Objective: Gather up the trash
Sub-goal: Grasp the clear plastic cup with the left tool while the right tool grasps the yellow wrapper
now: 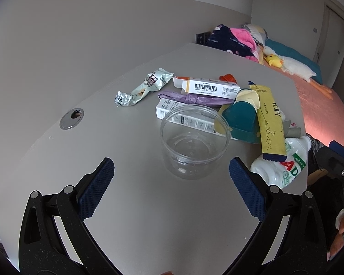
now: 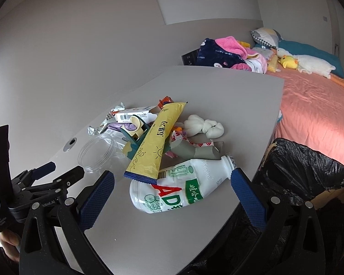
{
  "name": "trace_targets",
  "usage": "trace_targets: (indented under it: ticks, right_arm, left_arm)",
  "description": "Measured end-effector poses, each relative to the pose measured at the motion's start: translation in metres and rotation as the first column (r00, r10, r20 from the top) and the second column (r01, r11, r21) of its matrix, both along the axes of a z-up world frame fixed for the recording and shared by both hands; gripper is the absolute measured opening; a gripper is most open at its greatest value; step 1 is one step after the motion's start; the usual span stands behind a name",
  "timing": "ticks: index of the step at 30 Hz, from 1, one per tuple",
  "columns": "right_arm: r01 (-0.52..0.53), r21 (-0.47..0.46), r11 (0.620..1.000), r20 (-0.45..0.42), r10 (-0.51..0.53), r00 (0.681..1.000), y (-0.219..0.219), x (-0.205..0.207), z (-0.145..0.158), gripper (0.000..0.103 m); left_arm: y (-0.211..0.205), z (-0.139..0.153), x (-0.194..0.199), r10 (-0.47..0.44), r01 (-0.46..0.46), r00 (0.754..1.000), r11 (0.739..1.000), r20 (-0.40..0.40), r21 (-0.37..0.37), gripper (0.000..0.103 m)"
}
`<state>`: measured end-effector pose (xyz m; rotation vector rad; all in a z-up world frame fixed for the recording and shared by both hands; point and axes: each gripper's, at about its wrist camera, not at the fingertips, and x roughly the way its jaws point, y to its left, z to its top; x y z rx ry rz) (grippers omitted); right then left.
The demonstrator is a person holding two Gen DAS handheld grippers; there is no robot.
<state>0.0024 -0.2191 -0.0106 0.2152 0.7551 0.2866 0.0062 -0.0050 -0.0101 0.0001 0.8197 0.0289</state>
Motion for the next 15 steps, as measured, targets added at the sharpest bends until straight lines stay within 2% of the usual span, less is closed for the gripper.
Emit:
trace_targets:
  ticks: [7,12,14,15]
  right_arm:
    - [-0.044,0.046,0.998,0.037,0.042,0.998,0.004,0.004,-0.001,0.101]
    - [-0.055,0.055,0.997,0.038,0.052,0.998,0.009,0.013,-0.003,0.101]
    - [-0.062,0.061,0.996,0.03,0.06,0.998,0.012,0.019,-0.005,0.098]
    - [-0.064,0.063,0.996,0.026,0.062,0.998,0.014,0.021,-0.007,0.093]
  left_arm:
    - [0.005,-0.007,0.013,-0.015,0.014,1.0,0.999,-0.021,-0.041,0.097]
    - [0.002,-0.011,0.022,-0.04,0.038,0.999,0.998,-0.03,-0.044,0.097]
    - [0.001,-0.013,0.027,-0.047,0.046,0.998,0.998,-0.033,-0.041,0.097]
    - [0.0,-0.015,0.029,-0.052,0.05,0.998,0.998,-0.036,-0.042,0.097]
